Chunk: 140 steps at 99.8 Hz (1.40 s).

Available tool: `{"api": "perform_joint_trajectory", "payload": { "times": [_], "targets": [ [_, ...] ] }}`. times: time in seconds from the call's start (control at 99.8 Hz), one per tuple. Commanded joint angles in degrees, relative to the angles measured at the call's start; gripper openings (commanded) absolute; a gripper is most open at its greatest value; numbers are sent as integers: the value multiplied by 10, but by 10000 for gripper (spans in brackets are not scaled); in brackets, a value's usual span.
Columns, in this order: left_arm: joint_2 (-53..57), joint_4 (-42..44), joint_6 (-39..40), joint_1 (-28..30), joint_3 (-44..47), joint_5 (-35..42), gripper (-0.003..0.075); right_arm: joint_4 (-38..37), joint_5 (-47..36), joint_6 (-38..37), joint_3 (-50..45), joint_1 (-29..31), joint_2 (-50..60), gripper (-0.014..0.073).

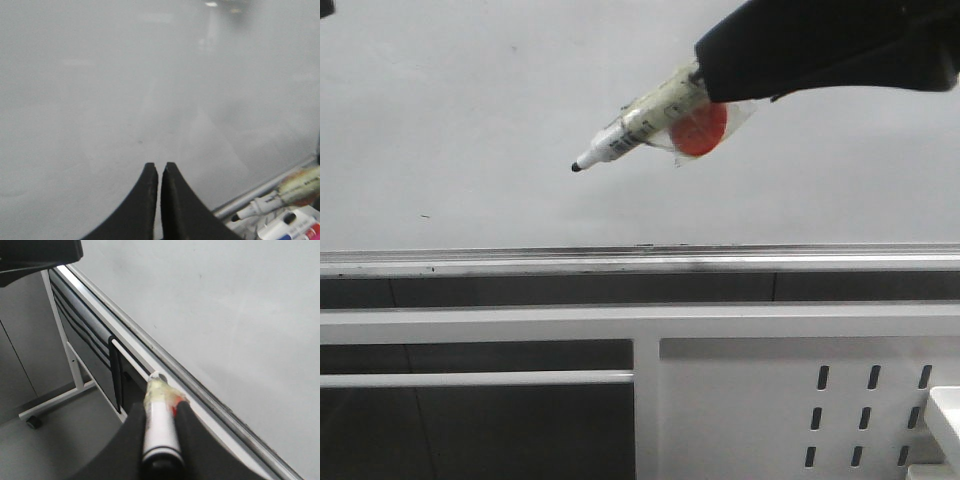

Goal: Write number 1 on whiteboard

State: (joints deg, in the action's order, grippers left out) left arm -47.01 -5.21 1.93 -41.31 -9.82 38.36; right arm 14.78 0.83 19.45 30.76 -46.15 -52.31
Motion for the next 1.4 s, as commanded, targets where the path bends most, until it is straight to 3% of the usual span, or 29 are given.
{"api": "perform_joint_trajectory", "payload": {
  "times": [0.0, 0.14, 0.341, 0.842, 1.393],
  "targets": [
    [2, -78, -24, -1, 18, 127, -20, 4, -70, 3, 13, 6, 11, -68],
    [2, -163, -52, -1, 49, 166, -20, 7, -101, 3, 13, 30, 11, -68],
    [2, -171, -87, -1, 50, 166, -20, 16, -113, 3, 13, 91, 11, -70],
    [-1, -174, -87, -1, 50, 166, -20, -7, -117, 4, 52, 92, 0, -70],
    [-1, -174, -88, -1, 50, 166, -20, -7, -139, 4, 53, 126, -116, -70]
  ]
}}
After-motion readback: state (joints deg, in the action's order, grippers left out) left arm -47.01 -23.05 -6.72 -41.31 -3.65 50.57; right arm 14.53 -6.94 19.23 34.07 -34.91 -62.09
